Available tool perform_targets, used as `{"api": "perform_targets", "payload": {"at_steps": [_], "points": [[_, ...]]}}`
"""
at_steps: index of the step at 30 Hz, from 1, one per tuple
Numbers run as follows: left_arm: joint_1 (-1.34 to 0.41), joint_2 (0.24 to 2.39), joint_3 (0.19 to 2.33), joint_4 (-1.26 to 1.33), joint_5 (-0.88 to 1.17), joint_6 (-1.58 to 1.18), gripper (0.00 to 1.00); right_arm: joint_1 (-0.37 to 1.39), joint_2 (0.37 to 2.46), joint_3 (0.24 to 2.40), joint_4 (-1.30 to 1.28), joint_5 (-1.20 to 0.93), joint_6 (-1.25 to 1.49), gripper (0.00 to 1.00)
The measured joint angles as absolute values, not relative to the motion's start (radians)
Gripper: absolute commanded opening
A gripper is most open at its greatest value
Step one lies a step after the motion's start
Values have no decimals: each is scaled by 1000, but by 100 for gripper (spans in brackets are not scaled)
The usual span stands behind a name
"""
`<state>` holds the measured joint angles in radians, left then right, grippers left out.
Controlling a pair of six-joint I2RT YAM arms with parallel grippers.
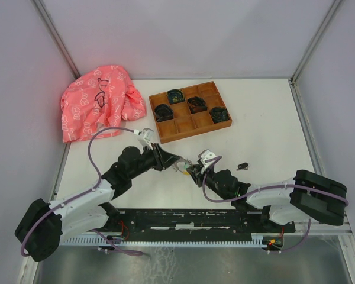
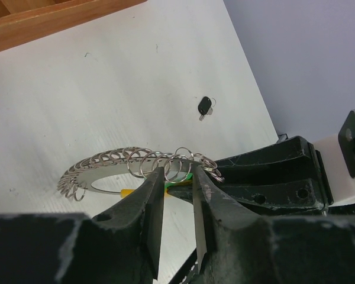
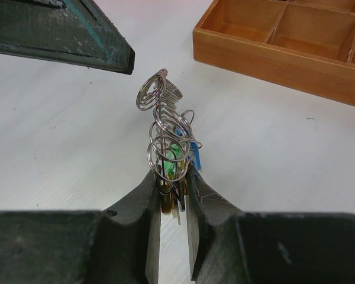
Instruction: Put the keys on the keyring
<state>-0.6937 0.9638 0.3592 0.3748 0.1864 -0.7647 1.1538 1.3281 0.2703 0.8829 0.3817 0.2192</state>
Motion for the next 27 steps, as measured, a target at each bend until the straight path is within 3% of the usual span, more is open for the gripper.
{"api": "perform_targets", "payload": {"at_steps": [27], "points": [[-698, 1041, 368, 413, 204, -765, 31, 1154, 1337, 270, 884, 375, 219, 1]]}}
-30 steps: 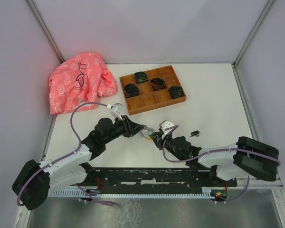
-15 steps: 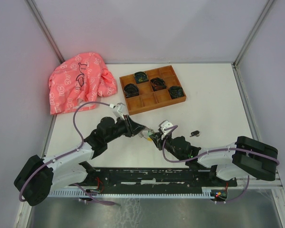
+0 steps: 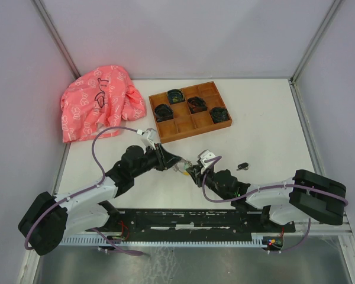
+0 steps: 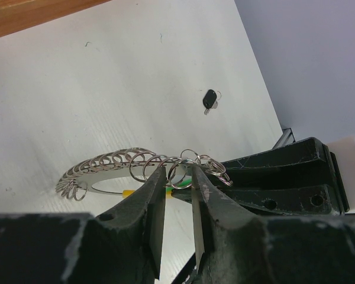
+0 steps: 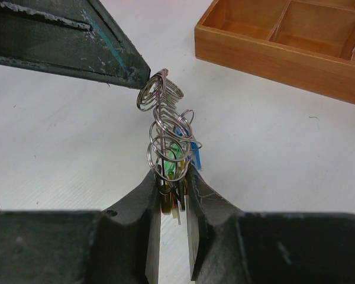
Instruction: Put the keys on the keyring
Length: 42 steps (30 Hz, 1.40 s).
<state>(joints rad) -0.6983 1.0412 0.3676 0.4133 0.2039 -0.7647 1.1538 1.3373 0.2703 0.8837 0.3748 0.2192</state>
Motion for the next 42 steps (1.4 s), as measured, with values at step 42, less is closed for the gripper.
{"api": "perform_targets", "payload": {"at_steps": [42], "points": [[-704, 1072, 373, 488, 246, -801, 7, 1154, 1337, 264, 904, 375, 219, 0]]}}
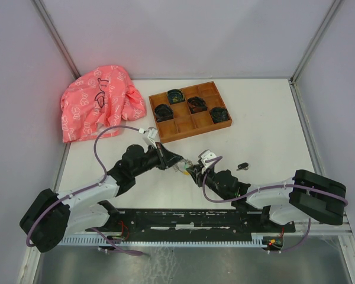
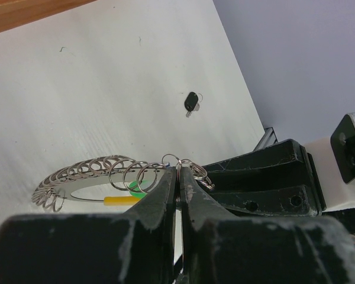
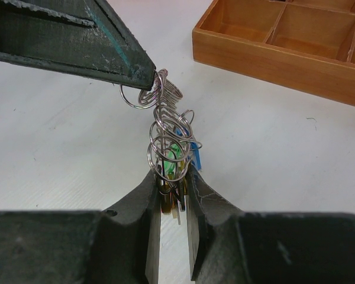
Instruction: Put the keys on the keyring
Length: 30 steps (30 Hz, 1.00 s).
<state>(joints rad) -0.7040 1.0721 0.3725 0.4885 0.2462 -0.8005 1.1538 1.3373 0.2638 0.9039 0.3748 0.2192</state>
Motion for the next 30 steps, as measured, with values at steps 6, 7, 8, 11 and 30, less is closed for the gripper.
{"api": "perform_targets", "payload": {"at_steps": [6, 7, 8, 11, 30], "points": [[-704, 1077, 383, 473, 246, -800, 3, 1154, 1337, 264, 903, 374, 218, 1], [-704, 1077, 383, 472, 246, -799, 3, 1154, 1337, 264, 902, 374, 215, 1], [-704, 1077, 383, 472, 246, -799, 3, 1154, 1337, 264, 901, 374, 213, 1], [-705, 1071, 383, 472, 238, -783, 3, 1154, 1337, 264, 896, 366, 204, 1], [-794, 1224, 238, 1002, 115, -600, 3, 1144, 1221, 294, 688, 264, 95, 36]]}}
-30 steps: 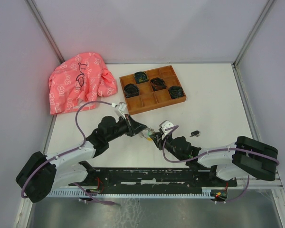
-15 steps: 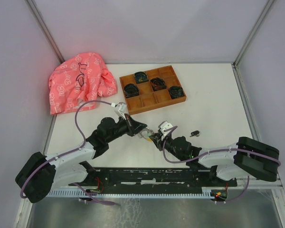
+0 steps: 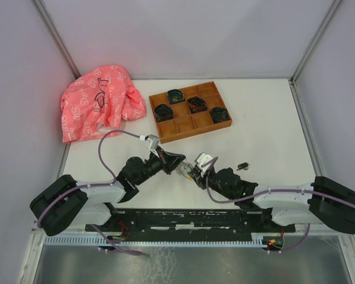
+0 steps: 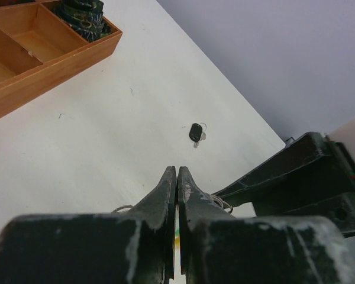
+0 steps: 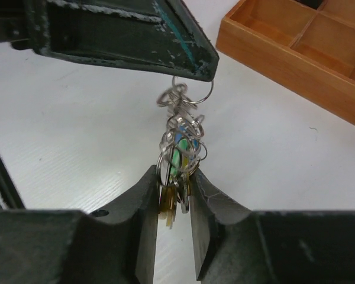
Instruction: Put the keys on the keyring
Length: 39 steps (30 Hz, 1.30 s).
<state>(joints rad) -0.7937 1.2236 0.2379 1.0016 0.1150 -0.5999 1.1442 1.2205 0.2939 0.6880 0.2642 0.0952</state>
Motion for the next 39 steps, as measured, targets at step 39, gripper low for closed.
{"api": "perform_targets", "payload": {"at_steps": [39], "points": [[-796, 1396, 143, 1477, 351, -405, 3, 741, 1071, 398, 532, -479, 111, 34]]}}
